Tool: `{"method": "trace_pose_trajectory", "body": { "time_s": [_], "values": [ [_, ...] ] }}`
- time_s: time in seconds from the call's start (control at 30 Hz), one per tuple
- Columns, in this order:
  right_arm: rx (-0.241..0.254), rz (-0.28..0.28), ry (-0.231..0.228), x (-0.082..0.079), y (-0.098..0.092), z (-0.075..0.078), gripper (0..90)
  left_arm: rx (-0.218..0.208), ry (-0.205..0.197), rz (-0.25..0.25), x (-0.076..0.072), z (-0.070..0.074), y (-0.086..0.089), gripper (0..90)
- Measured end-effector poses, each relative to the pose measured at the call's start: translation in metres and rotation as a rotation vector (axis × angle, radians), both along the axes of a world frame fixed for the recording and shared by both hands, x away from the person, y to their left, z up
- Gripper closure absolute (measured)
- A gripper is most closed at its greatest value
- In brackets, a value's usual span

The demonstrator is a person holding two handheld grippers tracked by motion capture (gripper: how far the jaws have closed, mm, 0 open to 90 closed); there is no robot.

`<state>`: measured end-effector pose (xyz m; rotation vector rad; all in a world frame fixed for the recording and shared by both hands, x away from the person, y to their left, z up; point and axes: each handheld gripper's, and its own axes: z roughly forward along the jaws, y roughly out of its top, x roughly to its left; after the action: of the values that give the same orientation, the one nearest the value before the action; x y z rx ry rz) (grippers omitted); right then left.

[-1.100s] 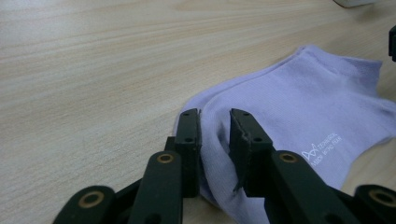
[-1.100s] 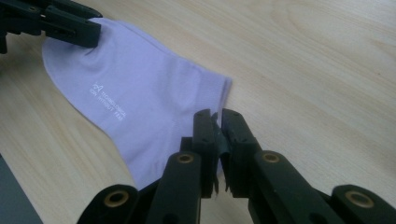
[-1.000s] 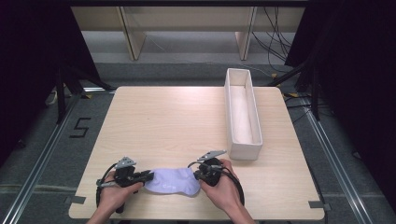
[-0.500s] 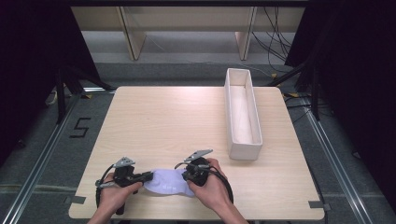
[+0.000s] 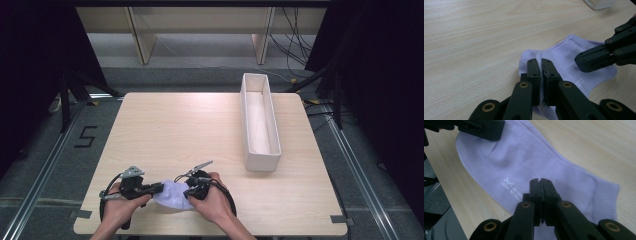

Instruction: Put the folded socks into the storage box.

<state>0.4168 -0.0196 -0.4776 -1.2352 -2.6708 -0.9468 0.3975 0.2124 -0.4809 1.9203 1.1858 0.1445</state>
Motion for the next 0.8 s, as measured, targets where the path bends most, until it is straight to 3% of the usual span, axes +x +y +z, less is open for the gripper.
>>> {"method": "trace_pose_trajectory", "body": {
  "time_s": [0.13,0.23,0.27,0.33,0.4,0.8],
  "values": [
    [0.003,-0.005,0.025,0.001,0.005,-0.004,89.3,-0.016,-0.006,0.012,-0.001,0.002,-0.002,85.7],
    [0.005,0.01,0.019,0.003,0.008,-0.009,89.7,-0.011,-0.003,0.004,-0.001,0.004,-0.002,85.7],
    [0.008,-0.011,0.044,0.002,0.01,-0.009,89.8,-0.014,-0.002,0.005,-0.001,0.004,-0.003,85.7],
    [0.017,-0.011,0.051,0.003,0.011,-0.01,89.9,-0.021,0.002,0.003,-0.001,0.007,-0.003,85.7],
    [0.023,0.009,0.032,0.006,0.012,-0.012,89.9,-0.029,0.003,-0.002,-0.001,0.009,-0.004,85.7],
    [0.031,0.004,0.037,0.007,0.013,-0.013,89.9,-0.053,0.008,-0.036,-0.003,0.024,-0.017,85.6]
  ]
}}
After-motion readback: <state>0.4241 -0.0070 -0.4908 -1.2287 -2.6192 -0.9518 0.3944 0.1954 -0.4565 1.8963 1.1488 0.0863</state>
